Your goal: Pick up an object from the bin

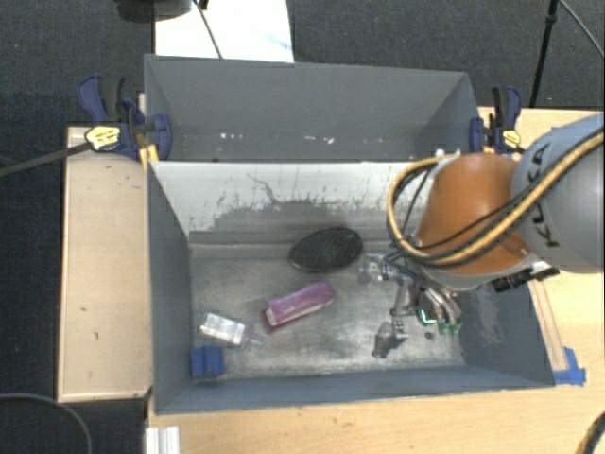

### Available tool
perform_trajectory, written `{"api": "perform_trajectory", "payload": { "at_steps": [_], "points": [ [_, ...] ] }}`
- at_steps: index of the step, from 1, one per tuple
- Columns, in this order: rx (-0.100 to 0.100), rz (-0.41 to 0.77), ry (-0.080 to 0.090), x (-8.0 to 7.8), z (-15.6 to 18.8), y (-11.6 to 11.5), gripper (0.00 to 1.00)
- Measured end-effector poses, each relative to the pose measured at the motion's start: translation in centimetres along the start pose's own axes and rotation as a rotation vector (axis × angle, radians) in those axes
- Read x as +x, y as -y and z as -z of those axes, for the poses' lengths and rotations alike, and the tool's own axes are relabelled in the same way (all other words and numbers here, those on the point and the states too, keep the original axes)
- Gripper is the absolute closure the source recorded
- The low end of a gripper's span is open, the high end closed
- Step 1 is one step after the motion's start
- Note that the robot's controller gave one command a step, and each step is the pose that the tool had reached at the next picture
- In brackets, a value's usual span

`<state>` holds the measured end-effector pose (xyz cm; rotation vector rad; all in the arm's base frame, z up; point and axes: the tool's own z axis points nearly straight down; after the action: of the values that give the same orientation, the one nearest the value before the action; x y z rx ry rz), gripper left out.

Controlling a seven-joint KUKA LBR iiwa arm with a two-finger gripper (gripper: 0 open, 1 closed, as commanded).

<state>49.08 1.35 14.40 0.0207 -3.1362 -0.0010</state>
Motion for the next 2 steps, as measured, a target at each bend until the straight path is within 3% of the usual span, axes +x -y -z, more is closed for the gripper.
{"api": "perform_trajectory", "payload": {
  "at_steps": [1,2],
  "points": [
    [-0.002,0.032,0.006,-3.30,-7.58,-6.28,0.00],
    [0.000,0.027,0.002,-3.25,-7.21,-5.99,1.00]
  ]
}}
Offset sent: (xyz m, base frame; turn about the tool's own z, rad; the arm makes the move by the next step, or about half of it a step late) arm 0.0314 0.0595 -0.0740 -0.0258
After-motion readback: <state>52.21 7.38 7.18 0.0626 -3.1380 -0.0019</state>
